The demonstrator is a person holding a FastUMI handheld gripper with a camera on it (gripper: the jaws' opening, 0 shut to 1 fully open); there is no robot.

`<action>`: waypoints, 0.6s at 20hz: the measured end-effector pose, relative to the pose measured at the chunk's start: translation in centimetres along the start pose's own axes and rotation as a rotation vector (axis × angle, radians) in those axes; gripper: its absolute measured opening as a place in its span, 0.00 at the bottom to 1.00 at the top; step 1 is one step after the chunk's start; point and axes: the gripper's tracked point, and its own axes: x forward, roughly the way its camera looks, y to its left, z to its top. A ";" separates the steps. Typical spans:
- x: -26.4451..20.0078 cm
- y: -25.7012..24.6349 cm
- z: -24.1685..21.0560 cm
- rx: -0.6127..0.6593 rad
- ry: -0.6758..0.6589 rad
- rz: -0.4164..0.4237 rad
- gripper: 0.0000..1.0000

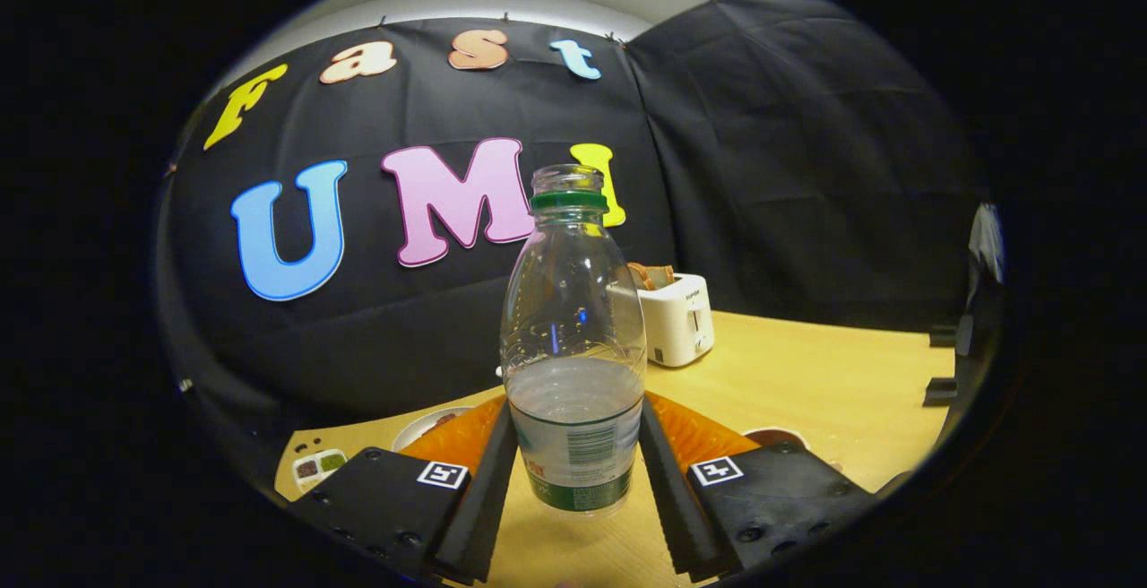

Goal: Take the bottle from table, then pour the juice into the cup, finally place the bottle on the coaster

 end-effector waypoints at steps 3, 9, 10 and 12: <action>1.8 1.0 -0.4 -0.102 -0.033 -0.015 0.75; 4.8 2.7 -4.0 -0.177 -0.023 -0.025 0.75; 5.3 2.8 -4.9 -0.186 -0.012 -0.025 0.75; 6.2 3.2 -6.8 -0.206 0.011 -0.020 0.75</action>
